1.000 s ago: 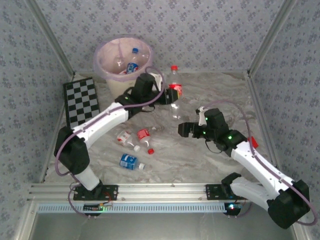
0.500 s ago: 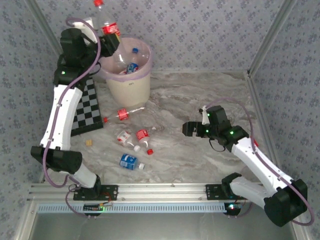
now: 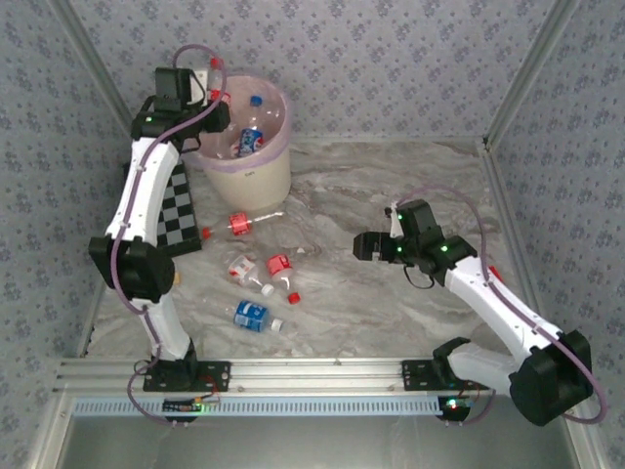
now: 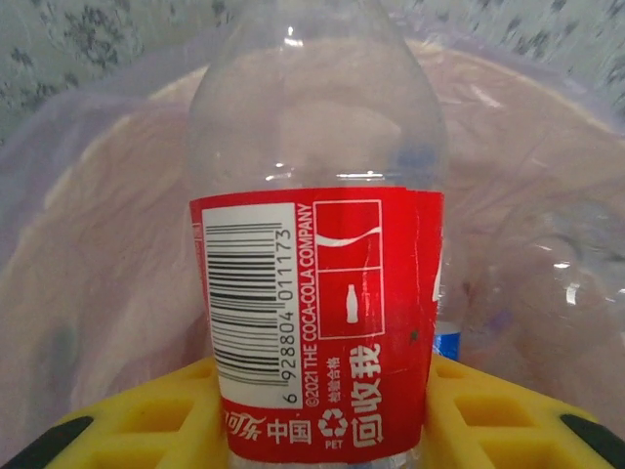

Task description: Put the plastic bottles in the bin

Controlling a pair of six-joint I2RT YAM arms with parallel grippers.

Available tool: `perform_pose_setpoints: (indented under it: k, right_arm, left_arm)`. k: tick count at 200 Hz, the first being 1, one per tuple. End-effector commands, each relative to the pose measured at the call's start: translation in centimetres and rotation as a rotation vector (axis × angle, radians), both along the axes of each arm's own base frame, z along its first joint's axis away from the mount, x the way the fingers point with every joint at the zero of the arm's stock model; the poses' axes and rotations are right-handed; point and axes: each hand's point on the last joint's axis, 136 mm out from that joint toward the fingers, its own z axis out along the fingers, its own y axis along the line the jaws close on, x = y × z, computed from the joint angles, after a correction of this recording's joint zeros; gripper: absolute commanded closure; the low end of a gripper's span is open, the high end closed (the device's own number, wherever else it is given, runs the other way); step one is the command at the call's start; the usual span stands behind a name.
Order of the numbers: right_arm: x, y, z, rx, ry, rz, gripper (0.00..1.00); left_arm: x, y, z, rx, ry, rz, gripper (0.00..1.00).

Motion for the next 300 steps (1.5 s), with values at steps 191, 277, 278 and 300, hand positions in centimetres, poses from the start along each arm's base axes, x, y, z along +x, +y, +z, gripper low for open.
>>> perform_pose_setpoints:
  k: [191, 277, 278, 300]
  right_arm:
    - [2.5, 1.3, 2.7, -0.038, -0.032, 0.065, 0.00]
    - [2.5, 0.7, 4.6, -0.030, -0.054, 0.017, 0.01]
    - [2.5, 0.7, 4.6, -0.030, -0.056, 0.017, 0.01]
    - [2.5, 0.6, 5.3, -0.026, -0.075, 0.009, 0.01]
  left_arm:
    - [-3.5, -4.0, -15.9, 0.255, 0.365, 0.019, 1.00]
    - [-3.6, -4.8, -18.5, 0.244, 0.403, -0.027, 0.59]
    - [-3.6, -4.8, -18.5, 0.243, 0.403, -0.027, 0.58]
    - [-3.3, -5.2, -17.3, 0.229, 0.380, -0.044, 0.46]
